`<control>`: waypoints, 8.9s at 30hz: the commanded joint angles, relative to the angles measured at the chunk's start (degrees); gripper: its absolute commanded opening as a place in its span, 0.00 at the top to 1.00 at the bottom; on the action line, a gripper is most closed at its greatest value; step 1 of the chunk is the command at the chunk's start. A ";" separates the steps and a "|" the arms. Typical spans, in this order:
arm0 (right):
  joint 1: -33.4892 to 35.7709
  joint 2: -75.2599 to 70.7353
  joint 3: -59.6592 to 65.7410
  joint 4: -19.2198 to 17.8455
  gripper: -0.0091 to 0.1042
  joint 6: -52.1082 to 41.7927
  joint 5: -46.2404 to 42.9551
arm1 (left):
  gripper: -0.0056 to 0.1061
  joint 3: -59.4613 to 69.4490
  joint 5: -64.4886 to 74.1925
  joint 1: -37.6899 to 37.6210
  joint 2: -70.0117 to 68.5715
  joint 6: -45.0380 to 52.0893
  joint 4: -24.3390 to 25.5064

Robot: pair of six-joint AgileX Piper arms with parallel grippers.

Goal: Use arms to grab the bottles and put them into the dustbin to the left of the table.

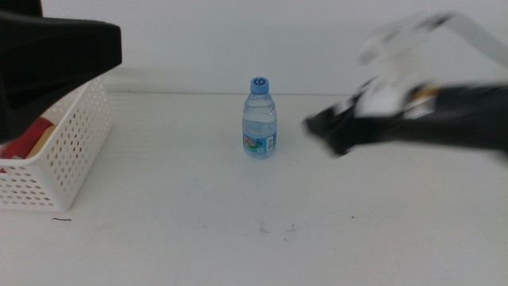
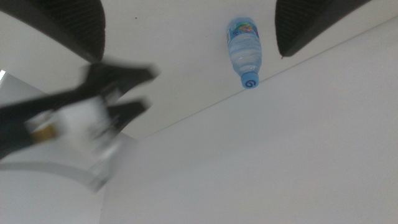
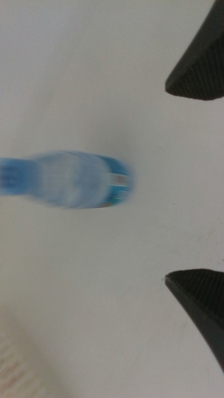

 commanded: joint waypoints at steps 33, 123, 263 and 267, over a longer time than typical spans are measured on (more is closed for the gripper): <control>-0.97 -27.66 -4.65 -7.23 0.14 3.48 22.65 | 0.11 22.94 -31.24 0.18 -0.11 -2.59 3.99; -0.97 -27.66 -4.65 -7.23 0.14 3.55 22.65 | 0.92 3.81 -88.34 8.02 75.35 -7.14 0.87; -26.91 -72.58 54.76 -2.60 0.14 3.70 -11.36 | 0.11 50.98 -20.04 23.47 -34.07 -8.03 3.02; -28.96 -80.39 57.70 -2.87 0.14 3.70 -6.48 | 0.11 58.10 -20.04 23.47 -39.80 -8.03 3.48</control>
